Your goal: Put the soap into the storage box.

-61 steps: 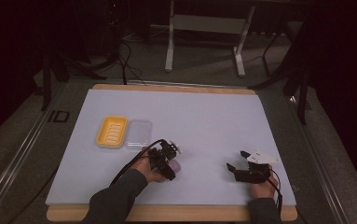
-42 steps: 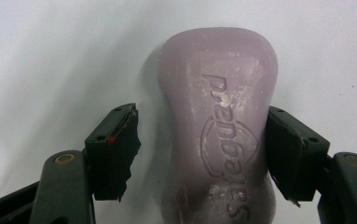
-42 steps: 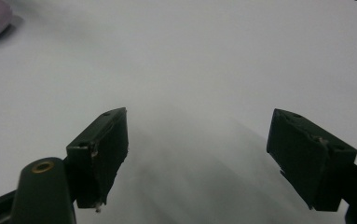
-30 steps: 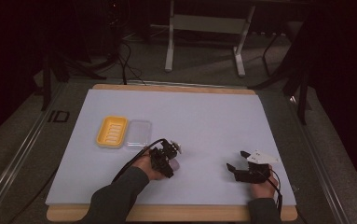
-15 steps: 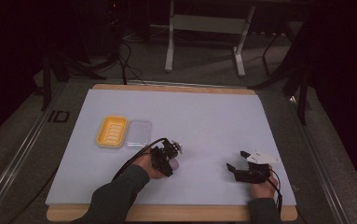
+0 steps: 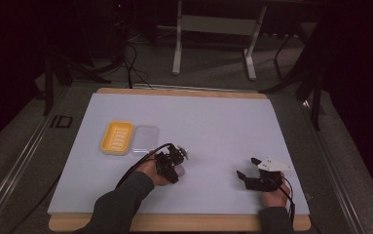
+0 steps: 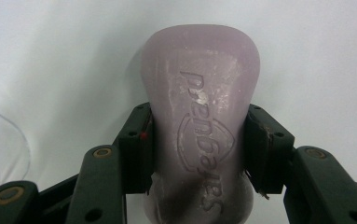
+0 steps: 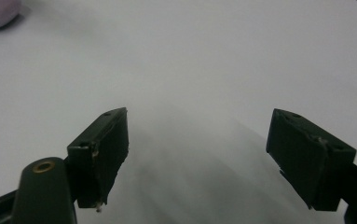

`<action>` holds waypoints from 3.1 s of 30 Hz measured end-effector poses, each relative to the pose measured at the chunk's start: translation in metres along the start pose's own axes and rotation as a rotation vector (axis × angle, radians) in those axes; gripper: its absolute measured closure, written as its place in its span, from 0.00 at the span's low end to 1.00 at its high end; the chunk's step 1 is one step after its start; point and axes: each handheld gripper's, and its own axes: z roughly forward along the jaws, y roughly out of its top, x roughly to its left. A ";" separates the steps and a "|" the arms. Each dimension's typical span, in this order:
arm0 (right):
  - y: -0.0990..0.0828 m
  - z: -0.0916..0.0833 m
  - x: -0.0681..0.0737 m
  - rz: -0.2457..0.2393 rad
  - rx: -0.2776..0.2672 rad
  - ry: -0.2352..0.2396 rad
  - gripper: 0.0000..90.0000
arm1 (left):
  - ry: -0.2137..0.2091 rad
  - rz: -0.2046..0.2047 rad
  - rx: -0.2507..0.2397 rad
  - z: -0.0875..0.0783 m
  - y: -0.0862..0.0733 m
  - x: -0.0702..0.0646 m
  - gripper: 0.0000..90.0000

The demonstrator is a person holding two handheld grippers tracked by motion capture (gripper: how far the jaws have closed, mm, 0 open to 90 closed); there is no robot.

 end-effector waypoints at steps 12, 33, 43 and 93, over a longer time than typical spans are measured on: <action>0.000 0.000 0.000 0.002 0.000 0.000 0.23 | -0.004 -0.016 -0.013 -0.003 -0.003 0.005 0.56; 0.000 0.000 0.000 0.002 -0.003 0.001 0.23 | 0.021 -0.037 -0.026 -0.015 -0.010 0.014 0.56; 0.000 0.000 0.000 0.001 -0.003 0.000 0.23 | 0.016 -0.065 -0.038 -0.020 -0.014 0.019 0.56; 0.000 0.000 0.000 -0.003 -0.005 -0.004 0.23 | 0.044 -0.216 -0.120 -0.051 -0.047 0.064 0.56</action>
